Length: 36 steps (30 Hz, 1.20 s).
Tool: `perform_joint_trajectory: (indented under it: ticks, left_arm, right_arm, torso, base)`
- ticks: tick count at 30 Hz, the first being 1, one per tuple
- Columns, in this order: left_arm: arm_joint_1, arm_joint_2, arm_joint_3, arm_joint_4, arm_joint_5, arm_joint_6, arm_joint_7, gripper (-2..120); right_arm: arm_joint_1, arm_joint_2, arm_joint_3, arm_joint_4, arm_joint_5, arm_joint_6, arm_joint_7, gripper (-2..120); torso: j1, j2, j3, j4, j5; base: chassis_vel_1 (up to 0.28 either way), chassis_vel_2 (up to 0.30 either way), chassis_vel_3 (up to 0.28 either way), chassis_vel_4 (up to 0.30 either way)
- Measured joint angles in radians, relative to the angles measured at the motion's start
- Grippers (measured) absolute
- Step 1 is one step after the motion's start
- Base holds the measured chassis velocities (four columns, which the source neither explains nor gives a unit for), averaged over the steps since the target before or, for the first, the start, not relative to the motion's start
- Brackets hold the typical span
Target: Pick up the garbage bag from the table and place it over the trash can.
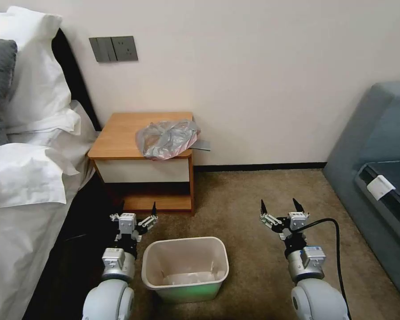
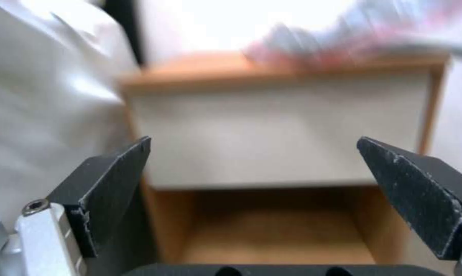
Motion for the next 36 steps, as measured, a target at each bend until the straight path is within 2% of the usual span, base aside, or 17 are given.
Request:
perform_joint_trajectory:
  ticks: [3,4,6,8,9,12,18,20,31,36]
  left_arm:
    - [0.073,-0.006,-0.080,-0.118,-0.035,-0.024,-0.003,100]
    - [0.098,-0.007,-0.109,-0.159,-0.047,-0.032,-0.005,100]
    - [0.110,-0.009,-0.122,-0.179,-0.054,-0.037,-0.005,100]
    - [0.165,-0.011,-0.180,-0.262,-0.089,-0.047,-0.005,100]
    - [0.165,-0.011,-0.180,-0.262,-0.089,-0.047,-0.005,100]
    - [0.198,0.047,-0.184,-0.257,-0.154,0.018,0.018,100]
    - [0.202,0.071,-0.168,-0.238,-0.164,0.038,0.027,100]
    - [0.204,0.073,-0.154,-0.234,-0.176,0.051,0.027,100]
    - [0.212,0.055,-0.130,-0.255,-0.202,0.035,0.012,100]
    - [0.217,0.063,-0.131,-0.266,-0.188,0.030,0.004,100]
  right_arm:
    - [-0.019,0.006,0.000,0.069,0.015,-0.019,-0.012,100]
    - [-0.025,0.005,0.000,0.090,0.029,-0.028,-0.015,100]
    - [-0.030,0.004,0.000,0.108,0.043,-0.035,-0.017,100]
    - [-0.061,-0.003,-0.001,0.206,0.122,-0.081,-0.030,100]
    - [-0.061,-0.003,-0.001,0.206,0.122,-0.081,-0.030,100]
    - [-0.071,-0.006,-0.002,0.237,0.151,-0.098,-0.034,100]
    - [-0.074,-0.011,-0.003,0.237,0.162,-0.102,-0.034,100]
    - [-0.107,-0.057,-0.010,0.217,0.250,-0.123,-0.033,100]
    - [-0.118,-0.077,-0.013,0.204,0.289,-0.131,-0.032,100]
    - [-0.072,-0.101,-0.031,0.173,0.383,-0.142,-0.019,100]
  torso:
    - [0.000,0.000,0.000,0.0002,-0.0002]
    - [0.000,0.000,0.000,0.0000,0.0010]
    - [0.000,0.000,0.000,0.0002,0.0008]
    - [0.000,0.000,0.000,0.0001,0.0002]
    - [0.000,0.000,0.000,0.0001,0.0002]
    - [0.000,0.000,0.000,-0.0001,-0.0001]
    - [0.000,0.000,0.000,-0.0001,0.0004]
    - [0.000,0.000,0.000,0.0001,-0.0002]
    - [0.000,0.000,0.000,-0.0001,0.0002]
    - [0.000,0.000,0.000,-0.0002,0.0003]
  base:
    - [0.000,0.000,0.000,0.000]
    - [0.000,0.000,0.000,0.000]
    - [0.000,0.000,0.000,0.000]
    - [0.000,0.000,0.000,0.000]
    - [0.000,0.000,0.000,0.000]
    - [0.000,0.000,0.000,0.000]
    - [0.000,0.000,0.000,0.000]
    - [0.000,0.000,0.000,0.000]
    - [0.000,0.000,0.000,0.000]
    - [0.000,0.000,0.000,0.000]
